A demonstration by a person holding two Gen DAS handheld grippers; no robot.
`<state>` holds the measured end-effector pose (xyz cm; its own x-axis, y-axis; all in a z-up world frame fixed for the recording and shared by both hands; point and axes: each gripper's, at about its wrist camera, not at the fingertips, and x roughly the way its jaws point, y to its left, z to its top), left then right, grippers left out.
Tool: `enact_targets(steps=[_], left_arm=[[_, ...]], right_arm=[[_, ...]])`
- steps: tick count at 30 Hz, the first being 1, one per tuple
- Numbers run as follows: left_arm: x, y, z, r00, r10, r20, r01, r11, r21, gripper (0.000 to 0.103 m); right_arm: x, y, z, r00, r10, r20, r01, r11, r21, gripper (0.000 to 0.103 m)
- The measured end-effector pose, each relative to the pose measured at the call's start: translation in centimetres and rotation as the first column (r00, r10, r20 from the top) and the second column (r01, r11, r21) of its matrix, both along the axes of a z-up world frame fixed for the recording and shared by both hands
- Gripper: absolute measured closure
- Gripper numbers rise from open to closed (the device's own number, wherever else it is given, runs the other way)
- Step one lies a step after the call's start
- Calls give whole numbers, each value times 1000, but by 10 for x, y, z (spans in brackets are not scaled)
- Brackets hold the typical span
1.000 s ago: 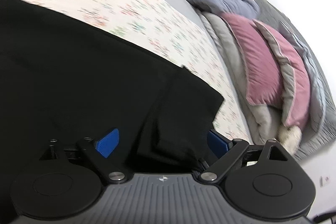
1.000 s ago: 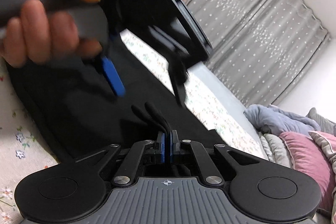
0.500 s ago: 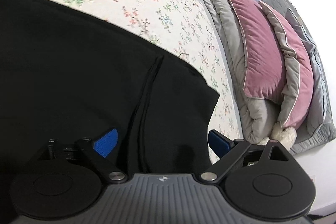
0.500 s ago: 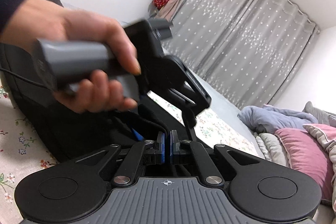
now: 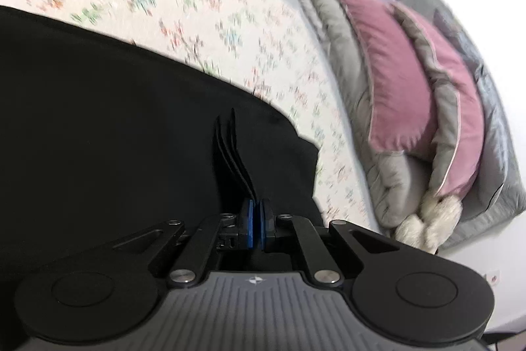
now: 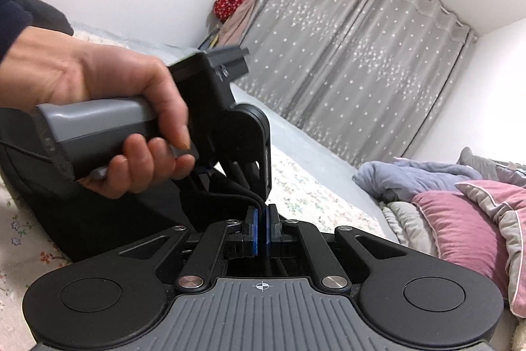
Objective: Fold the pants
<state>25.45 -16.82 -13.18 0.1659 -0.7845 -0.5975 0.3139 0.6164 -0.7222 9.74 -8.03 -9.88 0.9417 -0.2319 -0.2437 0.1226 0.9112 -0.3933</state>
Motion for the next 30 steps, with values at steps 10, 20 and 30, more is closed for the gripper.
enact_targets(steps=[10,20,30], left_arm=[[3,58,4,986,127,-109,-135,989,-62,81],[-9,78,-20,914,193,-358,-271,946,-181,7],[-27,34,-41,856,126,-502,-347,859,-376,5]], right_arm=[[0,-4,7,1000,0,17,0,1000,21,99],[0,-30,20,1000,-22,15,19,984,179,100],[-7,-27,22,999,-17,38,11,988,156,100]])
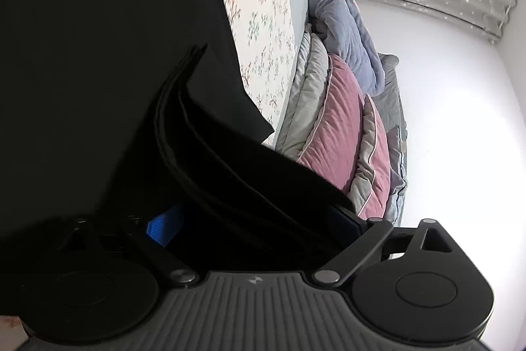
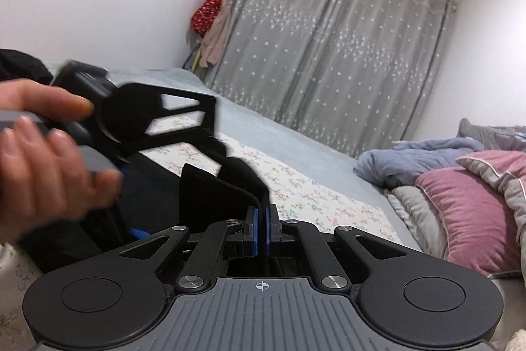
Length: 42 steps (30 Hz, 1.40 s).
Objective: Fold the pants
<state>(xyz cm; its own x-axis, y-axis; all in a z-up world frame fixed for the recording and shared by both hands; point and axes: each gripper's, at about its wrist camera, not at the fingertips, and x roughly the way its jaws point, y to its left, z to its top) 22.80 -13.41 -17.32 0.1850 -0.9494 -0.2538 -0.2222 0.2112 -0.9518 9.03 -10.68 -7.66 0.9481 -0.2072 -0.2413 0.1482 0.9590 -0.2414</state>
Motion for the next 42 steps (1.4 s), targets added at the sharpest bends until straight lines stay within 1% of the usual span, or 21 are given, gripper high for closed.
enact_targets(steps=[3,5,7,9,13,16,17,19,20,21,22,23,25,27,29,33,36,37,38,40,42], left_arm=[[8,2,-4,1000,31,-1,-31,1000,5,5],[15,5,-1,999,51,19,-51,999,2,5],[19,1,5,997,15,72,-17,1000,24,5],[20,1,6,995,-12,103,6,999,54,5],[19,14,-11,998,28,52,-30,999,31,5],[18,10,-10,996,-23,91,15,996,91,5],[19,7,-7,993,-41,110,28,992,123,9],[19,4,-2,987,-67,146,38,980,194,18],[18,5,-2,984,-89,156,51,971,233,33],[20,1,1,979,-121,166,70,956,284,58],[22,-3,4,973,-146,178,80,940,333,75],[23,-6,7,967,-165,193,85,925,369,96],[24,-6,18,953,-165,255,50,914,403,97],[21,1,33,932,-137,334,-9,916,402,97],[18,9,44,919,-109,379,-52,920,389,97],[6,31,67,875,-86,476,-150,888,436,97],[-1,51,70,857,-21,516,-240,869,434,97],[-2,59,66,856,-8,517,-255,864,435,97],[-2,65,60,863,-6,506,-254,860,443,97],[-1,69,46,886,1,464,-244,851,464,97],[-2,75,33,897,9,441,-236,855,463,97]], right_arm=[[-8,8,-6,999,36,0,-36,998,-47,100],[-13,14,-11,998,64,-6,-64,993,-96,100],[-15,20,-16,996,86,-17,-87,986,-140,100],[-14,21,-17,994,105,-29,-109,981,-162,100],[-17,30,-20,988,147,-35,-152,964,-220,100],[-18,37,-28,980,185,-73,-197,946,-258,100],[-17,39,-31,976,196,-91,-214,939,-269,100],[-16,41,-35,972,207,-113,-231,932,-279,100],[-15,42,-35,971,209,-118,-235,930,-282,100],[-14,42,-36,970,209,-121,-235,930,-281,99],[-13,41,-35,971,206,-121,-233,932,-278,99],[-12,40,-34,971,204,-121,-230,933,-275,99],[-9,39,-34,972,199,-122,-226,935,-274,99],[-7,41,-35,972,200,-126,-228,934,-276,99],[-5,45,-36,972,201,-126,-229,931,-285,99],[1,49,-31,975,198,-104,-220,936,-274,99],[7,57,-23,971,223,-91,-238,941,-239,99],[8,61,-22,968,235,-89,-250,940,-232,99],[10,65,-22,965,247,-91,-261,937,-231,99],[11,72,-24,960,258,-106,-277,930,-241,99],[14,76,-30,956,260,-133,-287,924,-254,99]])
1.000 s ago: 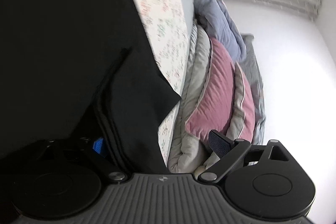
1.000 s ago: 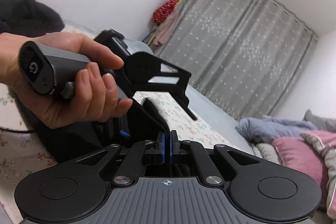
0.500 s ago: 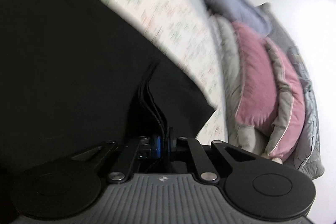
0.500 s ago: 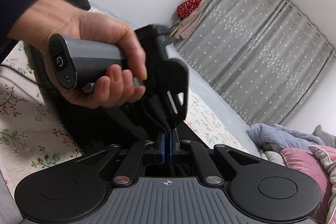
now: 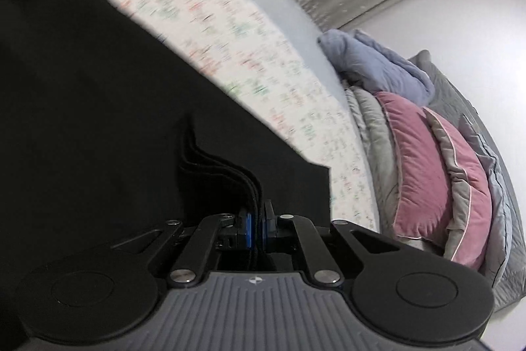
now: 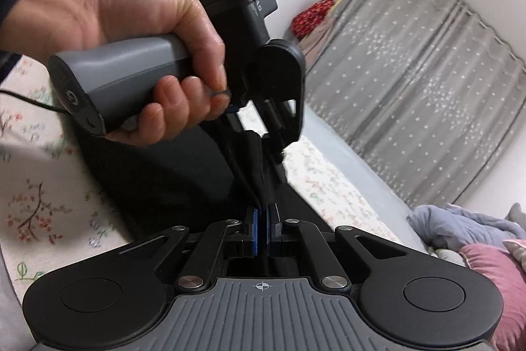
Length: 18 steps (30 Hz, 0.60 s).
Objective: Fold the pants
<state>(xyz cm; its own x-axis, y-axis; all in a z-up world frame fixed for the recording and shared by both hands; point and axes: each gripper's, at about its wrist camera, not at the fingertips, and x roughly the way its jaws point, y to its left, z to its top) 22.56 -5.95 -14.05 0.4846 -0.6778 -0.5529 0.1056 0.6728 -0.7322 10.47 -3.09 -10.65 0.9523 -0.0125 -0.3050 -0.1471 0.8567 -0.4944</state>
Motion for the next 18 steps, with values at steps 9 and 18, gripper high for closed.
enact_targets(steps=[9,18], left_arm=[[4,-4,-1,1000,-3,-26,3,1000,-22,97],[6,1,-3,998,15,-54,-17,999,-40,96]], right_arm=[[16,0,-18,996,-18,-90,12,998,-63,56],[35,11,-20,996,-28,-86,23,998,-65,98]])
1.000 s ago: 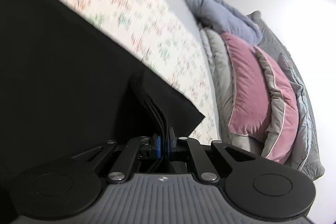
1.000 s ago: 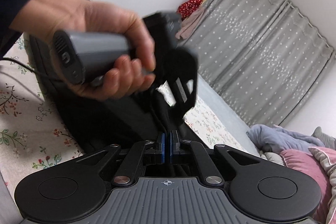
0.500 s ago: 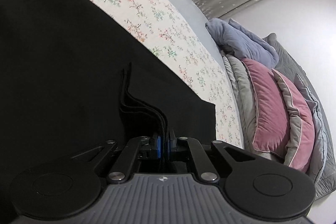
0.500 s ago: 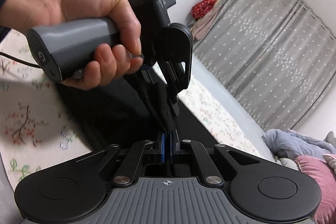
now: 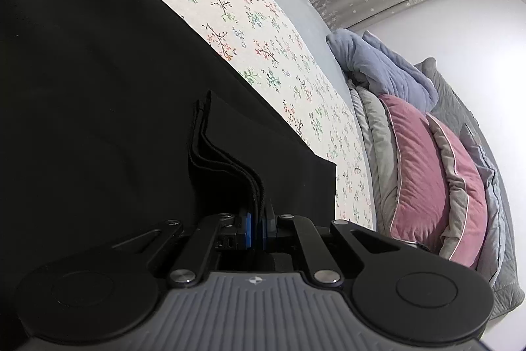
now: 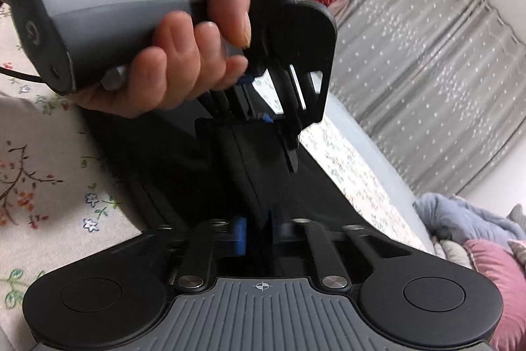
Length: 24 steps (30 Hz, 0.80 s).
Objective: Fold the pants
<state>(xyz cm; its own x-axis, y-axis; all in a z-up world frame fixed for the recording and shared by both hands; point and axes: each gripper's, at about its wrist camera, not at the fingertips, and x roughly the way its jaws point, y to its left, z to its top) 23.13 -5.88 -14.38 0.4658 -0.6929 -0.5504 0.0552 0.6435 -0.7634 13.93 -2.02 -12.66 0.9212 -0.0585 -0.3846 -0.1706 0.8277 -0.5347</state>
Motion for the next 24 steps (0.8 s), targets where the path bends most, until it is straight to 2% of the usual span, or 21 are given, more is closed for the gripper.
enact_targets(steps=[2,4,6,10,13,14,15,19,24], left_arm=[[1,-1,1,1000,4,0,-4,1000,3,96],[5,2,-2,1000,11,-24,-11,1000,-15,90],[11,3,-7,998,4,-62,-6,999,-36,66],[22,0,-15,994,-17,-107,13,999,-41,66],[25,-6,-17,993,-20,-118,16,999,-38,67],[26,-8,-15,995,-24,-101,22,999,-26,71],[26,-9,-12,997,-29,-75,28,1000,-9,95],[27,-15,8,998,-62,9,61,995,73,97],[27,-5,44,990,-105,94,95,990,103,97]], right_arm=[[-3,-1,3,1000,0,17,-1,1000,12,101],[-7,-8,10,999,-10,45,7,998,56,101],[-10,-13,18,997,-22,68,15,996,90,101],[-13,-13,24,997,-19,79,12,996,86,101],[-14,-10,20,997,-16,76,11,997,72,101],[-14,-11,20,997,-19,73,13,997,72,101],[-15,-10,20,997,-19,74,14,997,72,101],[-20,-7,23,996,-38,84,31,996,86,101],[-23,-2,34,992,-44,118,28,990,139,101]])
